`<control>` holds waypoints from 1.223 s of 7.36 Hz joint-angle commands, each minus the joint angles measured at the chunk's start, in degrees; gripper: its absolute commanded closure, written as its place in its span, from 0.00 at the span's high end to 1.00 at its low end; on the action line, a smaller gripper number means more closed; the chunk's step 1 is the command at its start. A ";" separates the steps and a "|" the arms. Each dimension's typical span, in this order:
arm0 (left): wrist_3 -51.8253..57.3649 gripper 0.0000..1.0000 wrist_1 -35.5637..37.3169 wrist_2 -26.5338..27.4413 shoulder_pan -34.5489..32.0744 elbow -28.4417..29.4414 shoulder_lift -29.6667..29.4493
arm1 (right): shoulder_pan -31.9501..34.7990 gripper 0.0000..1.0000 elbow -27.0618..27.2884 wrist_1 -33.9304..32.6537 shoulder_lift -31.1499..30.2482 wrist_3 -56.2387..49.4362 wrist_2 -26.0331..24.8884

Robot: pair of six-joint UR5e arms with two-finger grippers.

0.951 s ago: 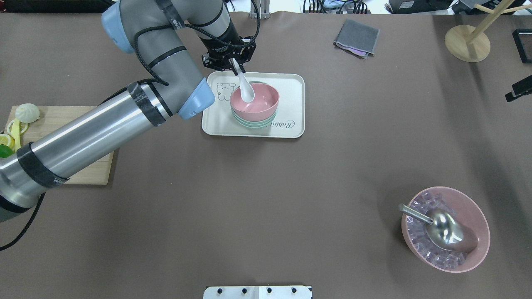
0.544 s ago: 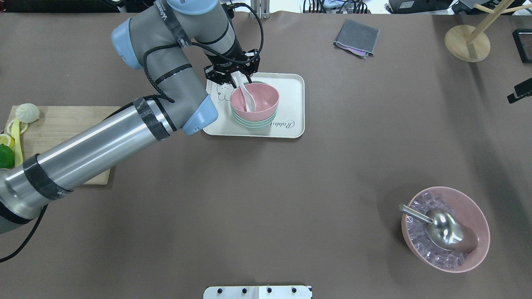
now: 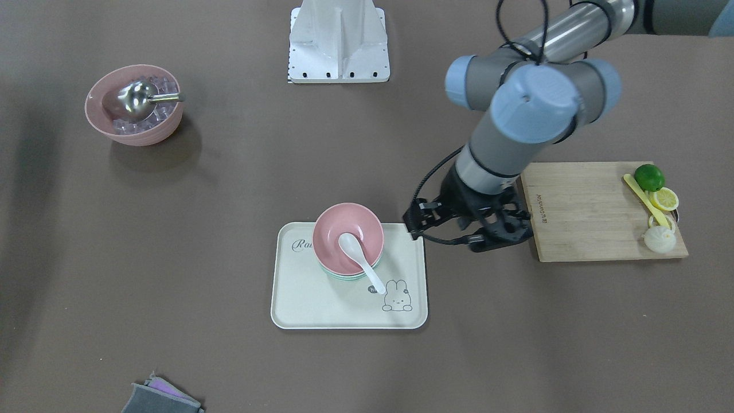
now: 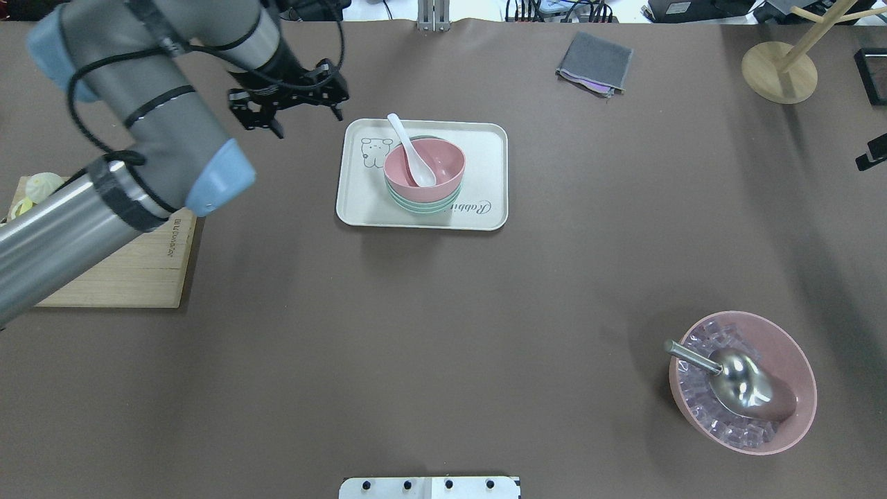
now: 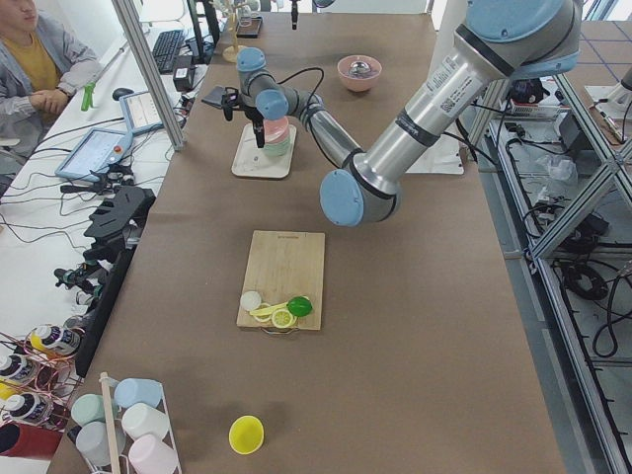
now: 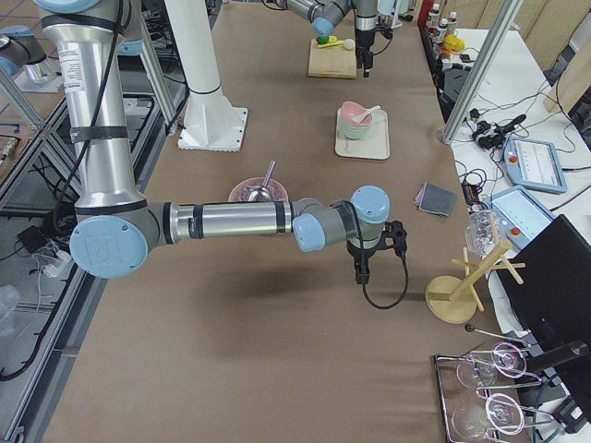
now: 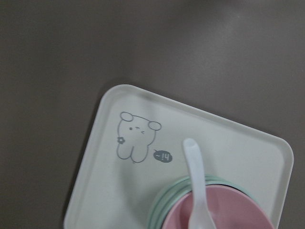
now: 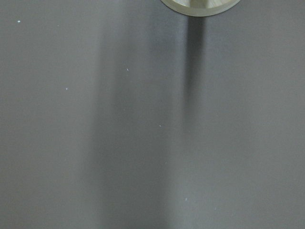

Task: Stack pink bowl on green and place spoon
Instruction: 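Open the left gripper and withdraw it from the bowl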

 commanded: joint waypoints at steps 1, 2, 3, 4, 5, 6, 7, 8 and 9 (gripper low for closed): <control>30.17 0.98 11.05 4.11 -6.39 -18.58 19.65 | 3.07 1.00 -1.99 -0.20 0.01 -6.57 -0.01; 45.89 0.98 10.73 3.70 -14.17 -20.39 27.93 | 3.96 1.00 -2.96 -0.20 -0.17 -10.25 0.07; 61.36 0.98 10.56 1.61 -21.20 -19.02 34.53 | 4.31 1.00 -3.40 -0.20 -0.69 -11.42 -0.01; 70.48 0.98 10.56 -4.76 -27.71 -14.56 35.91 | 5.36 1.00 -3.41 0.06 -2.96 -13.26 -0.01; 75.00 0.98 10.56 -9.70 -30.48 -11.56 37.49 | 6.42 1.00 -3.41 -0.03 -4.81 -16.67 0.07; 75.22 0.98 10.56 -9.75 -30.68 -10.92 38.02 | 6.43 1.00 -3.06 0.41 -5.70 -17.05 0.42; 74.88 0.98 10.56 -9.84 -30.68 -10.74 38.46 | 6.43 1.00 -2.27 0.85 -6.49 -16.97 0.51; 74.79 0.98 10.47 -9.84 -30.59 -10.83 39.25 | 6.43 1.00 -1.22 0.76 -6.58 -16.45 0.34; 74.70 0.98 10.55 -9.75 -31.20 -9.87 39.35 | 6.43 1.00 -0.86 0.59 -6.41 -16.27 0.08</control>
